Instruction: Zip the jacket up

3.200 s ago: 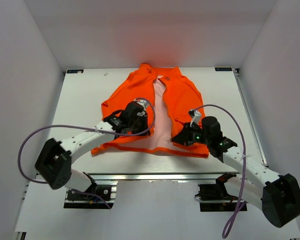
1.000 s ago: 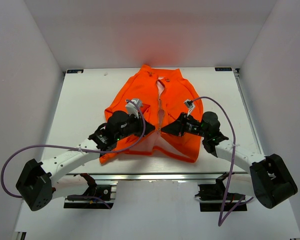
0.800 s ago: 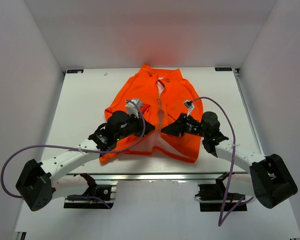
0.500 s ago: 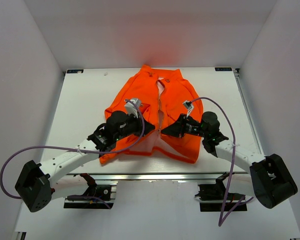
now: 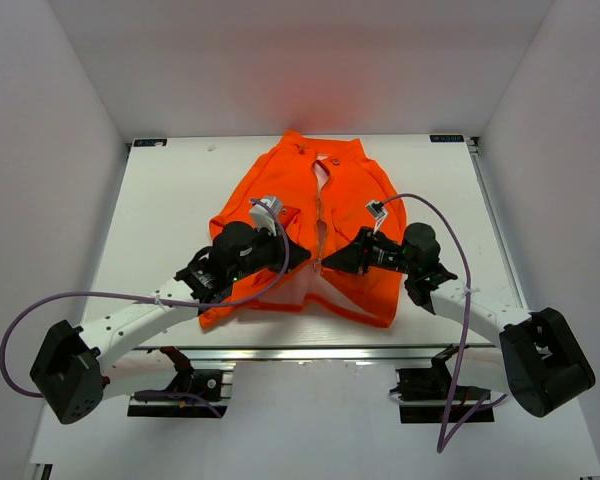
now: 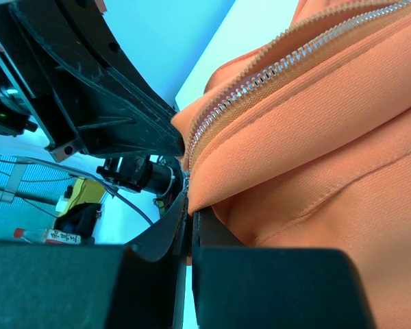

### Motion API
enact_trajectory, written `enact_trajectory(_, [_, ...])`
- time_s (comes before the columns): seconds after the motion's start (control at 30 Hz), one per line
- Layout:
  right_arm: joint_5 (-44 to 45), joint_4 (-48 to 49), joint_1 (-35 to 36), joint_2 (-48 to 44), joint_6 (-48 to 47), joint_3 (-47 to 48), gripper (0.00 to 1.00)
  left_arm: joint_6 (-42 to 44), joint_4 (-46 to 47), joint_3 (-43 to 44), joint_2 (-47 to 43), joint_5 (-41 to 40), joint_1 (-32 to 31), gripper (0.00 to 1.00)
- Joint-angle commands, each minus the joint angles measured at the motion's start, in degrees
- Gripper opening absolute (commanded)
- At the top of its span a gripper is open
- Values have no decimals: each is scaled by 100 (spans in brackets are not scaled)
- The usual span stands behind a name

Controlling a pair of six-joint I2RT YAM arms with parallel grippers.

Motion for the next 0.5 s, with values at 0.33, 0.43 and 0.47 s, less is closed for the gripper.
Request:
enact_trajectory(0.33, [49, 765, 1, -9, 298, 209, 0, -59, 278, -100, -125, 175, -113, 0])
enact_trajectory(0.43, [146, 765, -8, -52, 325, 209, 0, -50, 260, -135, -160, 140, -121, 0])
enact_trajectory(0.47, [172, 713, -8, -53, 325, 217, 0, -50, 251, -135, -169, 140, -113, 0])
